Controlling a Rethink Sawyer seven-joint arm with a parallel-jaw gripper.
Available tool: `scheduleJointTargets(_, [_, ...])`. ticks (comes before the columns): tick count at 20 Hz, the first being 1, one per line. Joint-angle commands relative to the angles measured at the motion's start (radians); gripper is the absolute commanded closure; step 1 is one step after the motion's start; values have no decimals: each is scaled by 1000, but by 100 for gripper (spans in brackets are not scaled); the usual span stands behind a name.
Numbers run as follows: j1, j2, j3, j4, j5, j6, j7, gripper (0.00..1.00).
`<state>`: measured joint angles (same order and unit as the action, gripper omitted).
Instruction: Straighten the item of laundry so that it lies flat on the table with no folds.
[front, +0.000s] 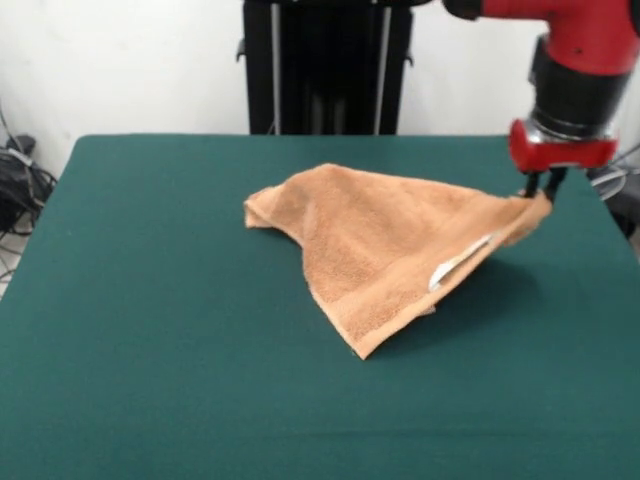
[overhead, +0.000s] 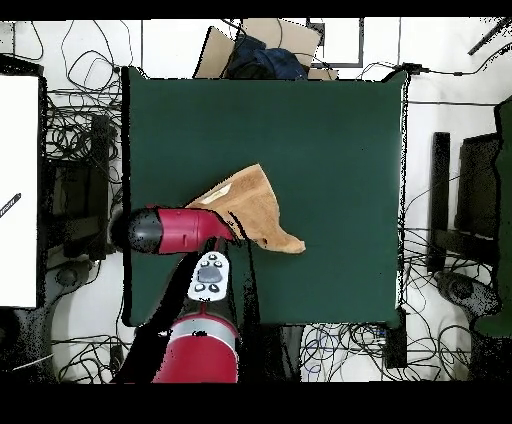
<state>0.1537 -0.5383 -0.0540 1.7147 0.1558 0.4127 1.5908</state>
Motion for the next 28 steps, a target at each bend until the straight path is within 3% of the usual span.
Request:
scheduleJointTargets(1, [16, 32, 5, -208, 52, 50, 212, 100])
scheduleJointTargets(6, [20, 58, 9, -284, 64, 60, 217, 100])
scheduleJointTargets(10, [11, -25, 15, -186, 62, 53, 221, 100])
scheduleJointTargets(16, [-49, -192, 22, -76, 48, 234, 141, 100])
scheduleJointTargets(24, [-89, -178, 64, -110, 44, 295, 126, 100])
scheduleJointTargets(28, [-91, -220, 71, -64, 56, 314, 141, 100])
